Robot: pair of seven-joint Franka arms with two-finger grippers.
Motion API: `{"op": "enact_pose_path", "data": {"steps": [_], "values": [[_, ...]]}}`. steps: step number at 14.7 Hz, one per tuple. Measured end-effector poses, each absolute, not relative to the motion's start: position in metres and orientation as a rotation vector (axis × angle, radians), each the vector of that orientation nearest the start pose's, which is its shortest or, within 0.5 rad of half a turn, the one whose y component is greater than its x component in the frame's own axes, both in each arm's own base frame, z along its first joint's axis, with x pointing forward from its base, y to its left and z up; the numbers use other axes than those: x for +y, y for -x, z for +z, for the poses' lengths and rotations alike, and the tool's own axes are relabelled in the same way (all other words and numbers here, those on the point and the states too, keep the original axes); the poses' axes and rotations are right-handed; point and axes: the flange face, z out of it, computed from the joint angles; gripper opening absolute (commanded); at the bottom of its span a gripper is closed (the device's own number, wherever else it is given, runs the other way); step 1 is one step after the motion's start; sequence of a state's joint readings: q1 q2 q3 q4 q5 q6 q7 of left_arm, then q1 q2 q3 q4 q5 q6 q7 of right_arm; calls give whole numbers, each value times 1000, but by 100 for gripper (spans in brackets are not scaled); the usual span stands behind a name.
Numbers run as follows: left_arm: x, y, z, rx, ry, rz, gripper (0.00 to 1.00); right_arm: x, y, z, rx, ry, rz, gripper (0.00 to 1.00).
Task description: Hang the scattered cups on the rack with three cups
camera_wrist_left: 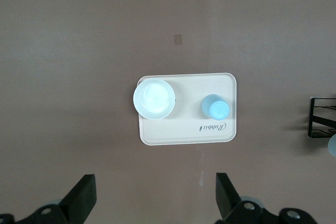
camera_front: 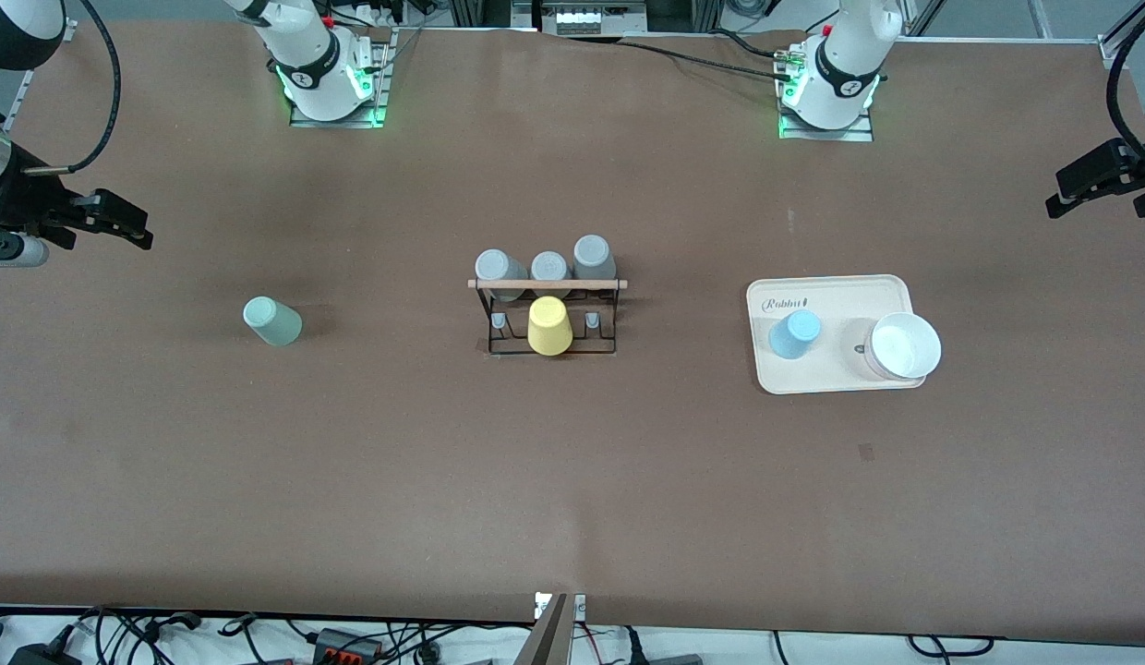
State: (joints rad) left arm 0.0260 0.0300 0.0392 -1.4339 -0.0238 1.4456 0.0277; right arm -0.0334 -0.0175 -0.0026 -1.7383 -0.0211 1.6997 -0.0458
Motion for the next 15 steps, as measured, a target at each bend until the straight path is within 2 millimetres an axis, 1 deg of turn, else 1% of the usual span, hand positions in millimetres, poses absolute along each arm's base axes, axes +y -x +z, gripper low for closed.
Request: {"op": "enact_pose_path", "data": {"steps": [7,9,11,12,15], "values": [[33,-550,660,-55,3164,30,100,-21,-554,568,-23,3162,30,100],[33,-551,655,-55,3164,46,100,-21,-554,568,-23,3162,29,100],[31,-557,642,-50,3164,85,100,-21,-554,568,-23,3162,28,100],[29,-561,632,-43,3164,115,100,-21,-554,568,-23,3162,28,100],[16,-578,592,-9,3158,231,100,-21,-554,568,-23,3162,26,100]]}}
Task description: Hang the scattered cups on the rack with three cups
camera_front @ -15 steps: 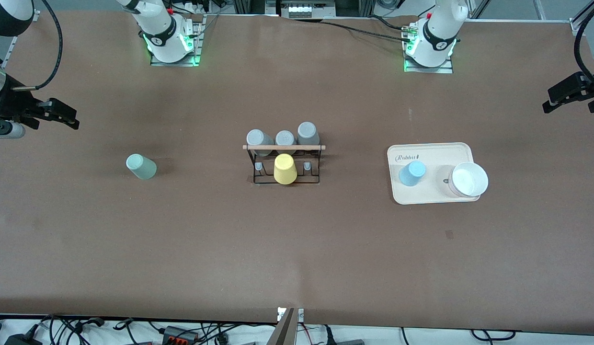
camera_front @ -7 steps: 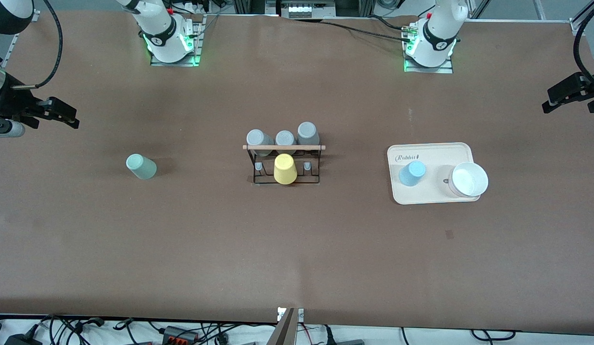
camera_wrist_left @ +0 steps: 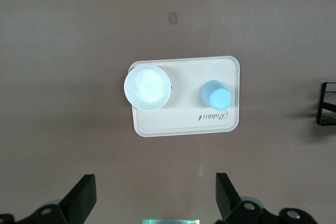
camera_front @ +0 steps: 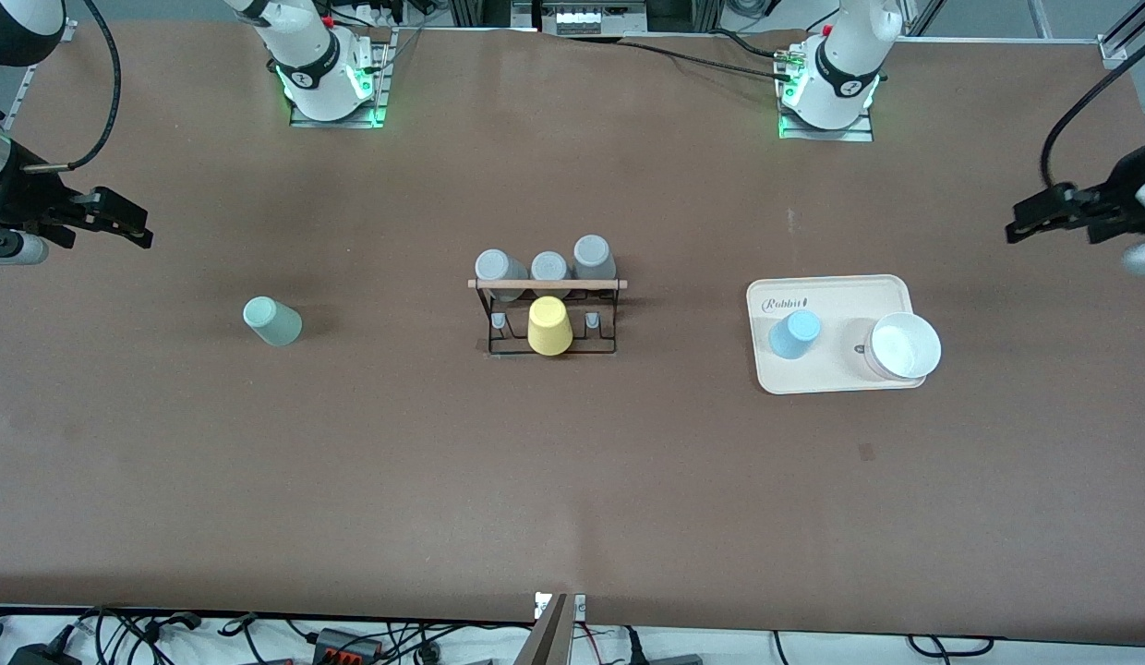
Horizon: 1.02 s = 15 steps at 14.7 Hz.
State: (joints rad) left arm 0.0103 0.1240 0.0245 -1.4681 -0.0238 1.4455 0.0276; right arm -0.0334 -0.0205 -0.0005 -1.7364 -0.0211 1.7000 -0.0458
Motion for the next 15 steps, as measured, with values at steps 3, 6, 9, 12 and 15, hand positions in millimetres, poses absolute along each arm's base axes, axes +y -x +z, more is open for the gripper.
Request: {"op": "enact_pose_path", "data": {"steps": [3,6,9,12,15], "values": [[-2,-594,550,39,3151,329,100,-21,-554,569,-22,3162,24,100],[-22,-599,508,17,3145,358,100,-21,-554,570,-22,3162,23,100],[-52,-599,460,-59,3150,332,100,-21,-554,570,-22,3162,23,100],[-81,-596,415,-162,3155,315,100,-21,-554,570,-22,3162,24,100],[-107,-594,364,-235,3160,294,100,-21,-554,570,-23,3162,23,100]]}}
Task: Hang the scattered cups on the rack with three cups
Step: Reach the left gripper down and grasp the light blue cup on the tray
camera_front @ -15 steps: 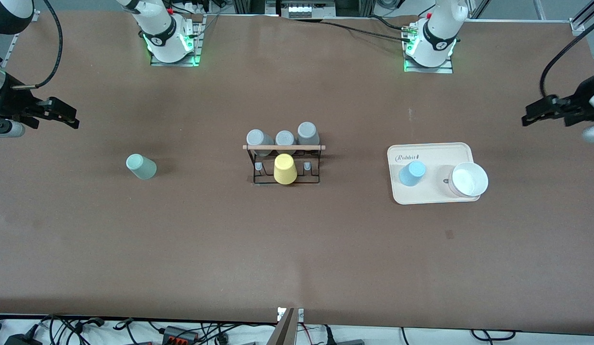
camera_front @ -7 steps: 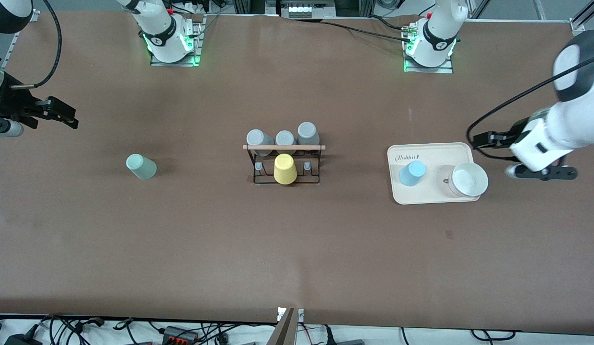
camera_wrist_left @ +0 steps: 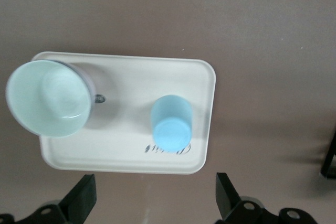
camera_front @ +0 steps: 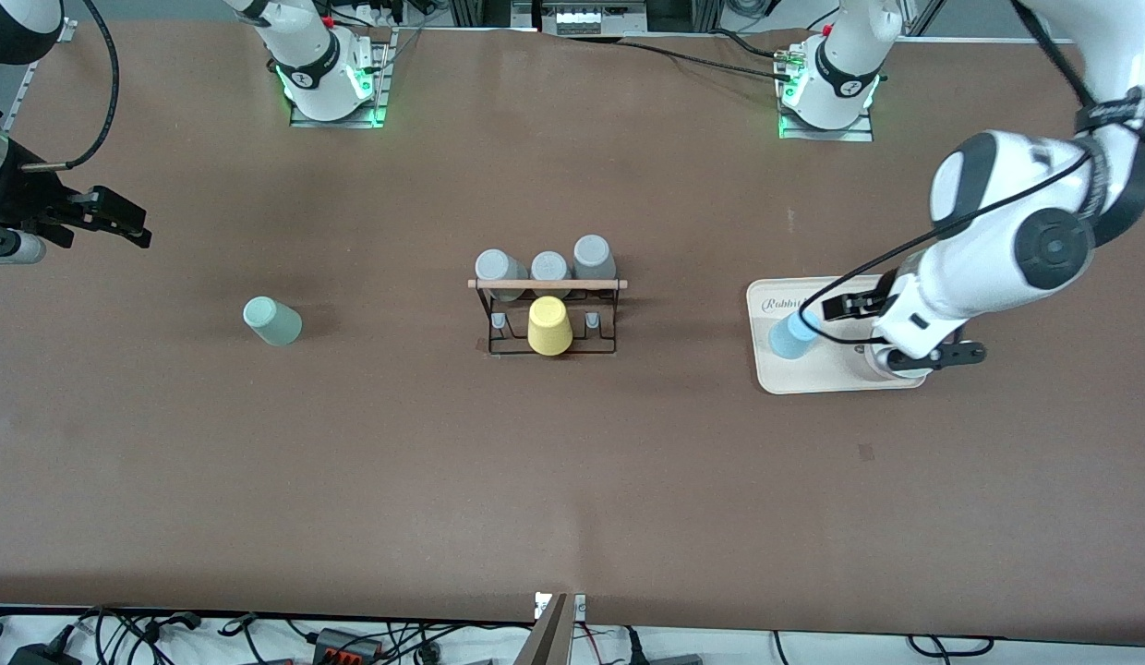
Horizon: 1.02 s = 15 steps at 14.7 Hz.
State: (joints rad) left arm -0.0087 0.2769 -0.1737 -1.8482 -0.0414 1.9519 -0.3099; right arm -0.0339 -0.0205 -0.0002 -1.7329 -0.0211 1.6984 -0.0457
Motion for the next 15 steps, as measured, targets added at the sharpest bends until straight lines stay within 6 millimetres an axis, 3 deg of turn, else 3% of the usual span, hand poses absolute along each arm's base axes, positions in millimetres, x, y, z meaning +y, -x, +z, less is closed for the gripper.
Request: {"op": "enact_pose_path", "data": {"steps": [3,5,11,15], "values": [[-118,-582,312,-278,3164,283,100,-20,-554,570,-24,3162,23,100],[-119,-574,289,-304,3157,302,100,-20,-554,570,-26,3162,23,100],[-122,-563,242,-324,3165,287,100,-18,-554,570,-30,3162,23,100],[-120,-555,231,-281,3142,286,97,-17,-554,570,-33,3162,23,100]]}}
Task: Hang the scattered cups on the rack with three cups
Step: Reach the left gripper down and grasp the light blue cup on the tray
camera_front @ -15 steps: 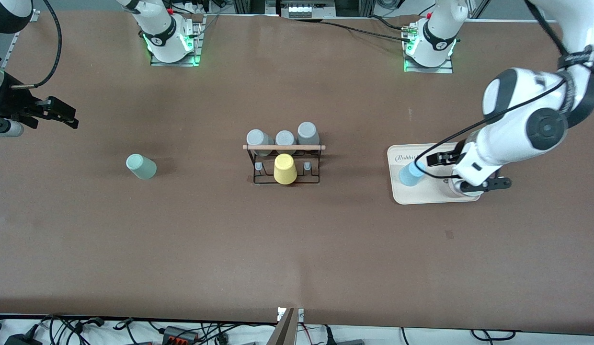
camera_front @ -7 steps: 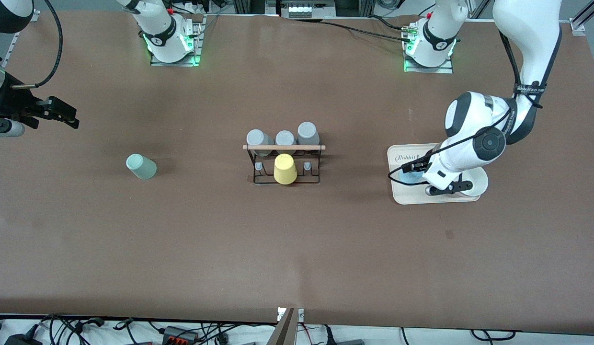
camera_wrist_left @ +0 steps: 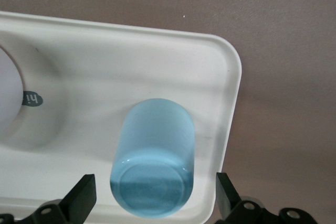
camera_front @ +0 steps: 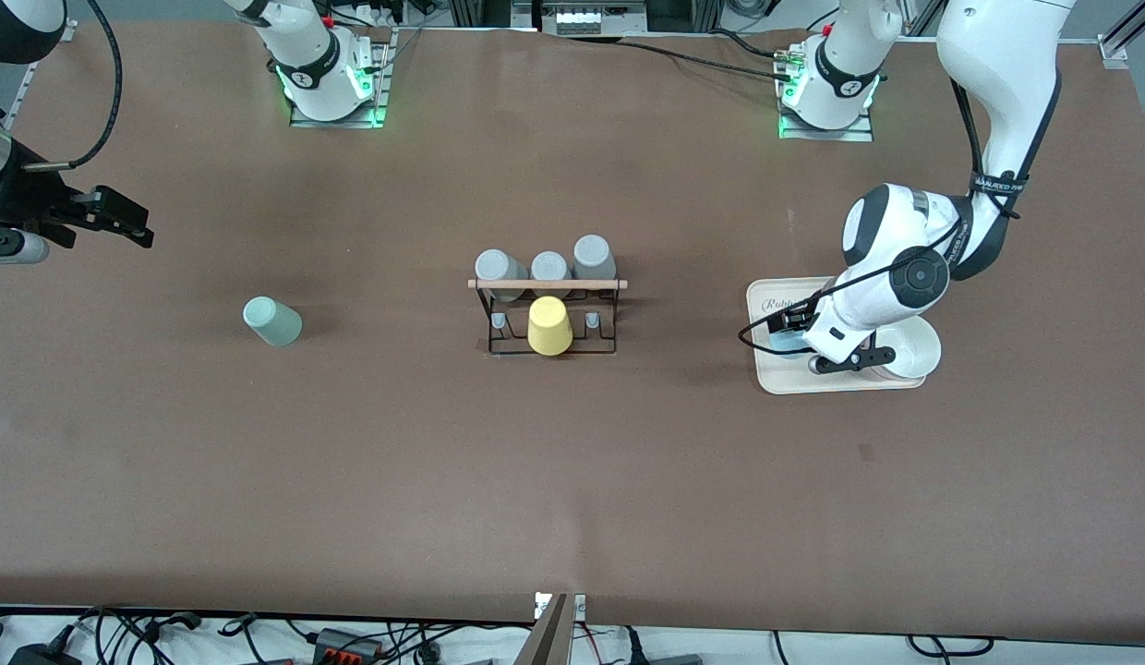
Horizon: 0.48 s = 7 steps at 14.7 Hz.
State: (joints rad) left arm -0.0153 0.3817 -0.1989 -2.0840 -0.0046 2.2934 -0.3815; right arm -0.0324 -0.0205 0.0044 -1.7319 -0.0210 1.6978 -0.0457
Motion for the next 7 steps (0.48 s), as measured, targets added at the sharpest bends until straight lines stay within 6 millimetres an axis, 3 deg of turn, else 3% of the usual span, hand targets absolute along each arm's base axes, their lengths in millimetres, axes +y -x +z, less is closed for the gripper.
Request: {"op": "enact_pose_path", "data": {"steps": [7], "values": [[-121,-555,229,-287,3140,280,50,-17,-554,570,-33,3162,24,100]]}}
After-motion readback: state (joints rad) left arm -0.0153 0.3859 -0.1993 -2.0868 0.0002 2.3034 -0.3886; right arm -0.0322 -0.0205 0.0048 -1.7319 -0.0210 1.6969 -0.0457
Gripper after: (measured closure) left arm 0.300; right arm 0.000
